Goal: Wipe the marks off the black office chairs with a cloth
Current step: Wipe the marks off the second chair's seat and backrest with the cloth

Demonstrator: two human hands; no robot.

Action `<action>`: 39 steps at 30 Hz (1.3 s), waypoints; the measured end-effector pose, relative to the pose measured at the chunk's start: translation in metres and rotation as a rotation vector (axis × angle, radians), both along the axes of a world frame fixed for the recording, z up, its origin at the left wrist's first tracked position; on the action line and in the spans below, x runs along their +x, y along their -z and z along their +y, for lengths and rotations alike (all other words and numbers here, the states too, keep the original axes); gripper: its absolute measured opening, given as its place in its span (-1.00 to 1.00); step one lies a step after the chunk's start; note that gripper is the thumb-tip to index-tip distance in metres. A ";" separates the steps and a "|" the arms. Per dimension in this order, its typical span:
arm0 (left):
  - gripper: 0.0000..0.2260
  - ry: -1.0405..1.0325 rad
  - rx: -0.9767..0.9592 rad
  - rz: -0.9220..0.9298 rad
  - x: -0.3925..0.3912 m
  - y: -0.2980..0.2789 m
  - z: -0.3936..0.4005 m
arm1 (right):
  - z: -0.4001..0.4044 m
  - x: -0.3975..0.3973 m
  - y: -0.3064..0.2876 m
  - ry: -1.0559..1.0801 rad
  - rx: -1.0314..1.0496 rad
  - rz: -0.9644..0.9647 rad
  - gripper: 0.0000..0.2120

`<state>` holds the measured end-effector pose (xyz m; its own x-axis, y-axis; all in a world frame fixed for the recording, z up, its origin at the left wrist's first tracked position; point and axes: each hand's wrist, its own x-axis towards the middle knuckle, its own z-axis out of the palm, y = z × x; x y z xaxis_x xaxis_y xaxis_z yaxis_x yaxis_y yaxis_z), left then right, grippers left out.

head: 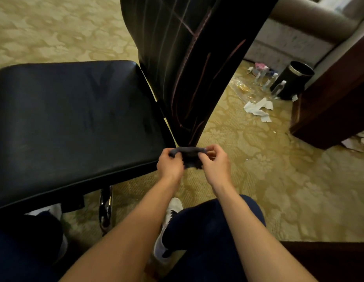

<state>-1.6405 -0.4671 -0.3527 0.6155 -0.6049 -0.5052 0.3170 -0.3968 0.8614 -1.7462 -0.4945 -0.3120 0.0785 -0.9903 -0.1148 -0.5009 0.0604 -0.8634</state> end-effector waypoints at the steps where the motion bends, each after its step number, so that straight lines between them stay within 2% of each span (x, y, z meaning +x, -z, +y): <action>1: -0.94 -0.046 0.036 0.002 -0.001 0.001 -0.004 | -0.006 0.002 0.005 0.005 0.034 -0.027 -0.96; 6: -0.92 -0.181 0.105 0.002 -0.012 -0.002 -0.023 | -0.019 0.010 0.022 0.036 0.172 -0.284 -0.92; 9: -0.87 -0.218 0.095 0.009 -0.017 -0.001 -0.027 | -0.020 0.021 0.025 0.057 0.137 -0.309 -0.91; 14: -0.85 -0.245 0.026 0.121 -0.021 0.007 -0.023 | -0.014 0.022 0.039 0.122 0.251 -0.235 -0.98; 16: -0.84 -0.285 -0.046 0.232 -0.020 0.004 -0.022 | -0.011 0.023 0.035 0.145 0.215 -0.255 -0.97; 18: -0.85 -0.301 -0.103 0.301 -0.022 -0.002 -0.019 | -0.008 0.025 0.019 0.146 0.095 -0.276 -0.95; 20: -0.88 -0.314 -0.166 0.239 -0.026 -0.012 -0.015 | -0.004 0.026 -0.003 0.126 -0.058 -0.307 -0.93; 23: -0.92 -0.284 -0.293 -0.013 -0.030 -0.039 -0.009 | 0.001 0.023 -0.030 0.159 -0.266 -0.382 -0.88; 26: -0.96 -0.254 -0.334 -0.129 -0.034 -0.047 -0.006 | 0.000 0.024 -0.039 0.148 -0.355 -0.360 -0.92; 31: -0.92 -0.280 -0.235 -0.104 -0.030 -0.027 -0.010 | -0.009 0.033 -0.015 0.186 -0.282 -0.284 -0.93; 35: -0.88 -0.303 -0.108 0.216 -0.025 -0.007 -0.012 | -0.014 0.036 0.024 0.208 -0.074 -0.165 -0.94; 36: -0.87 -0.288 -0.066 0.236 -0.026 0.000 -0.012 | -0.015 0.035 0.031 0.221 0.007 -0.152 -0.95; 39: -0.82 -0.191 0.002 0.119 -0.033 0.019 -0.013 | -0.020 0.032 0.049 0.302 0.246 -0.200 -0.95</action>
<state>-1.6733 -0.4806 -0.3714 0.6551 -0.4823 -0.5816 0.4855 -0.3211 0.8131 -1.7144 -0.5144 -0.3614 -0.1662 -0.9171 -0.3623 -0.2535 0.3947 -0.8831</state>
